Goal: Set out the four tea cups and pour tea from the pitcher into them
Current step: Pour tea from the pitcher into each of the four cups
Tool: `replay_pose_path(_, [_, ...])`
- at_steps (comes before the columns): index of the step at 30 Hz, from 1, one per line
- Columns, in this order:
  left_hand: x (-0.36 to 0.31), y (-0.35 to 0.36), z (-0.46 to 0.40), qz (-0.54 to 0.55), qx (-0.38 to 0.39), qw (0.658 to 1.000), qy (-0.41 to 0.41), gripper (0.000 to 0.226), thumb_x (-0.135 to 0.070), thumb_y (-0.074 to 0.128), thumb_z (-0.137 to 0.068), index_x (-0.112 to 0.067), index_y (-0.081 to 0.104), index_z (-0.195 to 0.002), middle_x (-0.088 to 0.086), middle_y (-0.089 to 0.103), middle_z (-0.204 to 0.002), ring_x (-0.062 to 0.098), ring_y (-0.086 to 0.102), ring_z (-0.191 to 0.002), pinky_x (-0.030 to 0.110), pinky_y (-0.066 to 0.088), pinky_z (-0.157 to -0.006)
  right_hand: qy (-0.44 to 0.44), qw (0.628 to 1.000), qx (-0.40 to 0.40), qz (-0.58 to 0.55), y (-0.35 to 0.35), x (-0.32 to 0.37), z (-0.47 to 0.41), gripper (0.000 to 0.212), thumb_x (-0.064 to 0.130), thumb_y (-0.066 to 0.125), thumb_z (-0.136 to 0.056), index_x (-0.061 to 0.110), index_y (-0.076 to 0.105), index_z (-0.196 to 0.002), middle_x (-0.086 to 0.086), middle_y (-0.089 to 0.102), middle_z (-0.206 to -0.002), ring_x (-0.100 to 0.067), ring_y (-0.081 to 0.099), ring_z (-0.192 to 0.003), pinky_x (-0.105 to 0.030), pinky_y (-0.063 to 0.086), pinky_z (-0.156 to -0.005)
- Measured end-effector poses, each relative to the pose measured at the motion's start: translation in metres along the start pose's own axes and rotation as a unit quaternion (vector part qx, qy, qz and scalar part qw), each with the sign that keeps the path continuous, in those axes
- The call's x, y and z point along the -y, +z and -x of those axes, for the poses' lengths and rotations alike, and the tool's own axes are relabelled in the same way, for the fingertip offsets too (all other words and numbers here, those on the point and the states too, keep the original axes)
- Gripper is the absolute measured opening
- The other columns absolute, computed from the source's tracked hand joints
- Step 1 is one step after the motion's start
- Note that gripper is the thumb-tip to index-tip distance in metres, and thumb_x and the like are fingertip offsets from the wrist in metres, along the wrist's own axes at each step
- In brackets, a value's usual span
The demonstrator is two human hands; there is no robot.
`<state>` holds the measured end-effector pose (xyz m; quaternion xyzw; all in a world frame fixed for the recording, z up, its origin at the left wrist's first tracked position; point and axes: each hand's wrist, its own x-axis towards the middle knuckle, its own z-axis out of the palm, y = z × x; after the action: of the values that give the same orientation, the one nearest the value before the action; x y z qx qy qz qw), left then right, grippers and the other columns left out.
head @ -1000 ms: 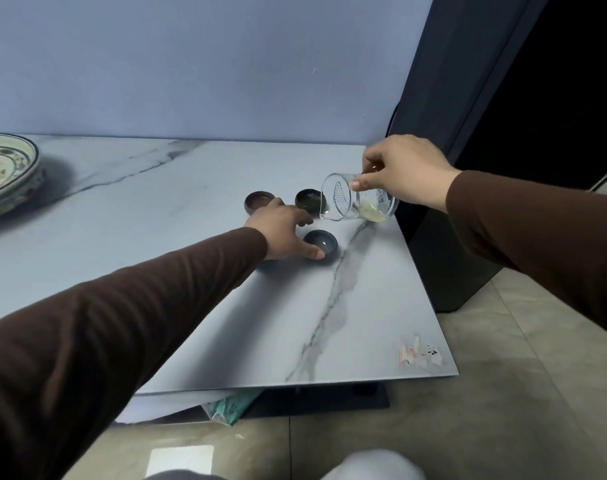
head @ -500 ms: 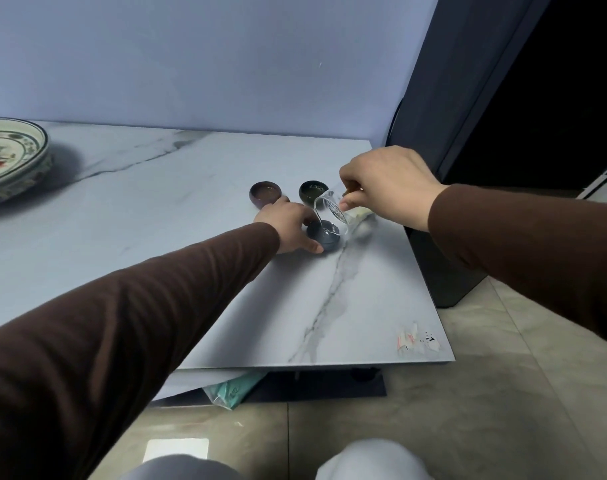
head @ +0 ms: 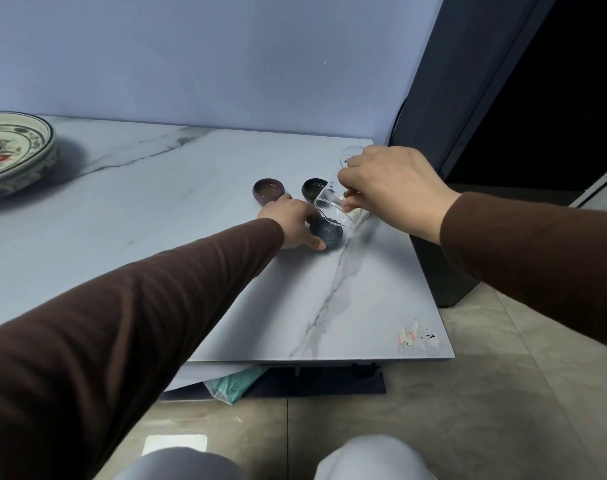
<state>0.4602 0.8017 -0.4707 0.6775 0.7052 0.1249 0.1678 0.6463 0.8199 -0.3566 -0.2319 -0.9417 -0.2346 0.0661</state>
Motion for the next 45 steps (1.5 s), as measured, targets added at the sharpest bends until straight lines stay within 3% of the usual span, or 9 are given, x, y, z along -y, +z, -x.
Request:
replay_pose_path(3, [0.000, 0.001, 0.000, 0.002, -0.003, 1.000, -0.002, 0.064, -0.059, 0.077, -0.060, -0.033, 0.062, -0.117, -0.009, 0.042, -0.084, 0.021, 0.043, -0.114, 0.032, 0.042, -0.088, -0.012, 1.000, -0.008, 0.019, 0.000, 0.002, 0.003, 0.024, 0.042, 0.058, -0.092, 0.019, 0.057, -0.085, 0.001, 0.060, -0.087, -0.024, 0.056, -0.091, -0.033, 0.027, -0.056])
replay_pose_path(8, [0.001, 0.002, -0.001, 0.005, 0.003, 1.000, -0.013, 0.070, -0.060, 0.077, -0.060, -0.032, 0.061, -0.122, -0.002, 0.058, -0.108, 0.021, 0.043, -0.118, 0.035, 0.043, -0.095, -0.021, 0.999, -0.013, 0.024, 0.001, 0.004, 0.006, 0.020, 0.038, 0.056, -0.095, 0.019, 0.059, -0.089, -0.001, 0.062, -0.090, -0.025, 0.057, -0.091, -0.033, 0.028, -0.060])
replay_pose_path(13, [0.000, 0.001, 0.000, 0.006, -0.002, 1.000, -0.007, 0.069, -0.060, 0.077, -0.062, -0.032, 0.061, -0.123, -0.008, 0.042, -0.089, 0.021, 0.043, -0.114, 0.030, 0.038, -0.085, -0.030, 0.999, -0.021, 0.034, -0.002, 0.004, 0.008, 0.021, 0.036, 0.055, -0.096, 0.017, 0.059, -0.090, -0.002, 0.062, -0.089, -0.026, 0.056, -0.089, -0.034, 0.029, -0.060])
replay_pose_path(19, [0.000, 0.002, -0.001, 0.006, -0.002, 1.000, -0.003, 0.068, -0.059, 0.076, -0.062, -0.034, 0.061, -0.123, -0.009, 0.045, -0.090, 0.020, 0.042, -0.115, 0.029, 0.037, -0.083, -0.045, 0.998, -0.027, 0.045, -0.004, 0.004, 0.013, 0.021, 0.035, 0.056, -0.096, 0.015, 0.060, -0.090, -0.003, 0.062, -0.086, -0.027, 0.056, -0.087, -0.034, 0.028, -0.061])
replay_pose_path(24, [0.000, 0.002, -0.002, 0.005, 0.000, 1.000, -0.004, 0.070, -0.059, 0.076, -0.062, -0.033, 0.060, -0.125, -0.004, 0.059, -0.104, 0.020, 0.043, -0.115, 0.029, 0.038, -0.083, -0.050, 0.997, -0.030, 0.051, -0.003, 0.003, 0.014, 0.020, 0.034, 0.056, -0.096, 0.016, 0.059, -0.088, -0.003, 0.061, -0.083, -0.027, 0.057, -0.084, -0.034, 0.027, -0.061])
replay_pose_path(33, [0.000, 0.001, -0.001, 0.011, -0.002, 1.000, -0.009, 0.067, -0.059, 0.078, -0.060, -0.035, 0.061, -0.120, -0.009, 0.048, -0.093, 0.019, 0.043, -0.113, 0.028, 0.035, -0.080, -0.054, 0.996, -0.027, 0.061, -0.005, 0.001, 0.014, 0.020, 0.032, 0.060, -0.094, 0.014, 0.062, -0.086, -0.005, 0.062, -0.081, -0.028, 0.057, -0.081, -0.033, 0.028, -0.059])
replay_pose_path(45, [0.000, 0.001, -0.002, 0.014, -0.002, 1.000, -0.007, 0.066, -0.058, 0.078, -0.060, -0.034, 0.062, -0.120, -0.008, 0.052, -0.098, 0.019, 0.043, -0.114, 0.029, 0.038, -0.081, -0.046, 0.997, -0.024, 0.063, -0.004, 0.001, 0.015, 0.020, 0.031, 0.060, -0.094, 0.013, 0.062, -0.085, -0.005, 0.062, -0.080, -0.029, 0.057, -0.082, -0.034, 0.027, -0.060])
